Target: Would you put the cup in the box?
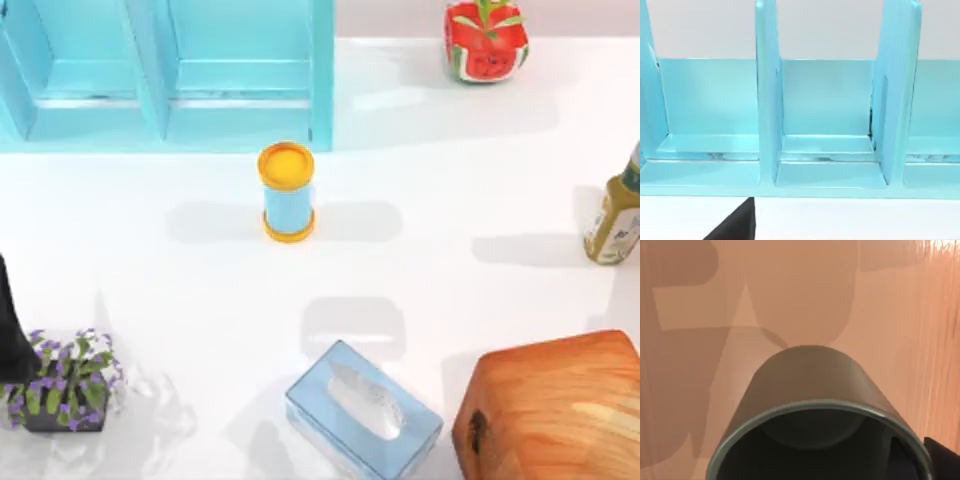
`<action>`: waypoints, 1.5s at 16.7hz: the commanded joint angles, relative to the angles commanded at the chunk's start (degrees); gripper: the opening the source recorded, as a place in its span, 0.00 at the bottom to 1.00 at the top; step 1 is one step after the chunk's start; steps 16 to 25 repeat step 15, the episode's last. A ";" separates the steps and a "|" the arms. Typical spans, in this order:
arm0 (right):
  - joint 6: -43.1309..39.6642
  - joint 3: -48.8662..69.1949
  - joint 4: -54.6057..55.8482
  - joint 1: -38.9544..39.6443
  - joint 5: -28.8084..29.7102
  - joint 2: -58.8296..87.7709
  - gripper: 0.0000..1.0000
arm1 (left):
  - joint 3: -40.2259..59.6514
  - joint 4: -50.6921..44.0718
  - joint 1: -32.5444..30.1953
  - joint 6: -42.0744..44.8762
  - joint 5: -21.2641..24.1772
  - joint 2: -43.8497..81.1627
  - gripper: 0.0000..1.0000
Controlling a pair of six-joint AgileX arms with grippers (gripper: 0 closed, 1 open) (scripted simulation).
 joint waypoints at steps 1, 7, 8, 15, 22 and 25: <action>0.00 0.00 0.00 0.00 0.00 0.00 0.38 | 0.00 0.00 0.00 0.00 0.00 0.00 1.00; 0.00 0.00 0.00 0.00 0.00 0.00 0.83 | 0.00 0.00 0.00 0.00 0.00 0.00 1.00; 0.00 0.00 0.00 0.00 0.00 0.00 0.90 | 0.00 0.00 0.00 0.00 0.00 0.00 1.00; 0.00 0.00 0.00 0.00 0.00 0.00 1.00 | 0.00 0.00 0.00 0.00 0.00 0.00 1.00; 0.00 0.00 0.00 0.00 0.00 0.00 1.00 | 0.00 0.00 0.00 0.00 0.00 0.00 1.00; 0.00 0.00 0.00 0.00 0.00 0.00 1.00 | 0.00 0.00 0.00 0.00 0.00 0.00 1.00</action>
